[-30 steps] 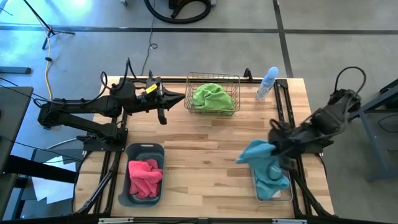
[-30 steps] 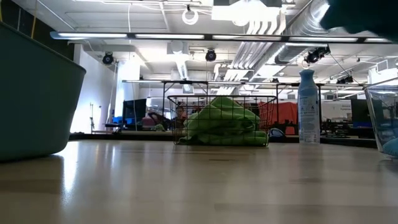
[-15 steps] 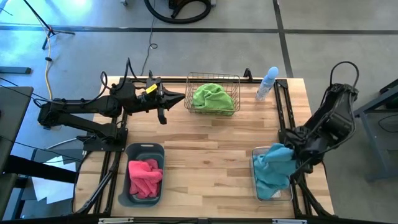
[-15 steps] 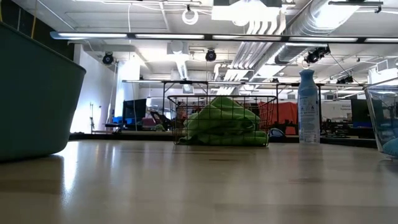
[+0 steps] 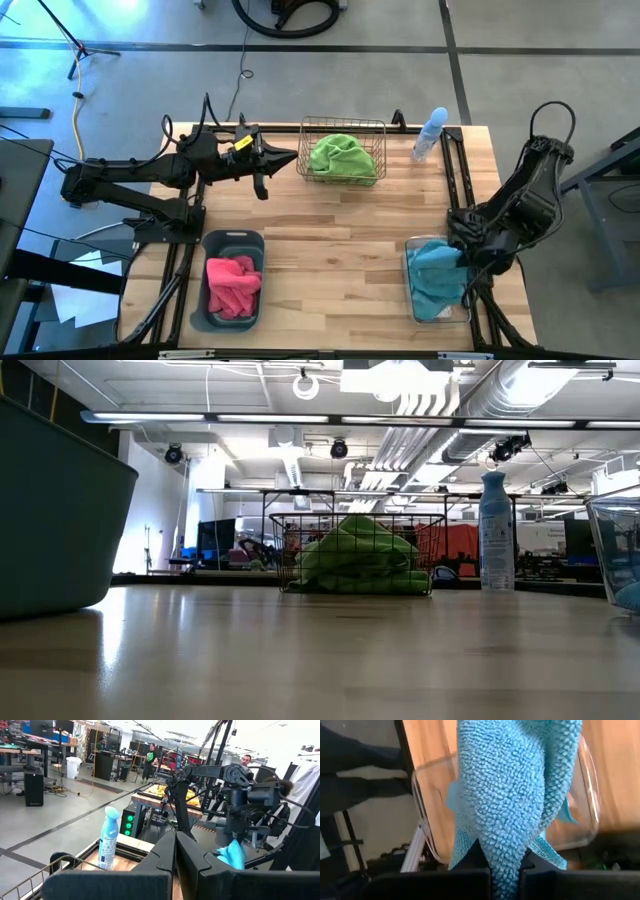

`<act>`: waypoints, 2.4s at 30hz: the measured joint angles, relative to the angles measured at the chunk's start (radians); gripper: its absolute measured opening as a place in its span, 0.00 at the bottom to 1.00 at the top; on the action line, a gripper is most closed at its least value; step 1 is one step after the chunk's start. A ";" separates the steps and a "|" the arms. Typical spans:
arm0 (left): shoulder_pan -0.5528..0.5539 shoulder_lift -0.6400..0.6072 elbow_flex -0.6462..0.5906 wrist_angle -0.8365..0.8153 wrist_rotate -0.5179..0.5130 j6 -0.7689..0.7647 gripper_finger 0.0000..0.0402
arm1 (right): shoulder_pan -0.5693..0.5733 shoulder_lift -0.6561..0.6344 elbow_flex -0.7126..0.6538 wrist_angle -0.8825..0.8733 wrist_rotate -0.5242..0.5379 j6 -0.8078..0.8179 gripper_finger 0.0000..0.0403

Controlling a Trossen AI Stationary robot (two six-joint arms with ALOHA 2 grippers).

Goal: Sort microfiber towel by color & place in baskets
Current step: Put the blue towel into the transparent bin

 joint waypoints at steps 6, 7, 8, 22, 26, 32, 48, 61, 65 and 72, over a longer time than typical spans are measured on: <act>0.000 0.000 0.000 0.000 0.000 0.000 0.00 | 0.000 0.077 -0.005 0.075 0.030 -0.096 0.00; 0.000 0.000 0.000 0.000 -0.001 0.000 0.00 | 0.000 0.094 -0.010 0.067 0.015 -0.115 0.00; 0.000 0.000 0.000 0.000 -0.005 0.000 0.00 | 0.000 0.112 -0.020 0.063 -0.001 -0.132 0.00; 0.000 0.000 0.000 0.000 -0.018 0.000 0.00 | 0.000 0.263 -0.108 -0.022 -0.255 -0.293 0.00; 0.000 0.000 0.000 -0.001 -0.018 0.000 0.00 | -0.003 0.258 -0.088 -0.055 -0.267 -0.338 0.00; 0.000 0.000 0.000 -0.001 -0.018 0.000 0.00 | -0.077 0.259 -0.087 -0.020 -0.235 -0.387 0.00; 0.000 0.000 0.000 -0.002 -0.018 0.001 0.00 | -0.190 0.454 -0.107 0.158 -0.146 -0.626 0.00; 0.000 0.000 0.000 -0.002 -0.018 0.000 0.00 | -0.152 0.341 -0.333 0.427 -0.148 -0.407 0.00; 0.000 0.000 0.000 -0.002 -0.018 0.000 0.00 | -0.149 0.337 -0.396 0.498 -0.138 -0.382 0.00; 0.000 0.000 0.000 -0.001 -0.018 0.000 0.00 | -0.148 0.334 -0.499 0.601 -0.131 -0.347 0.00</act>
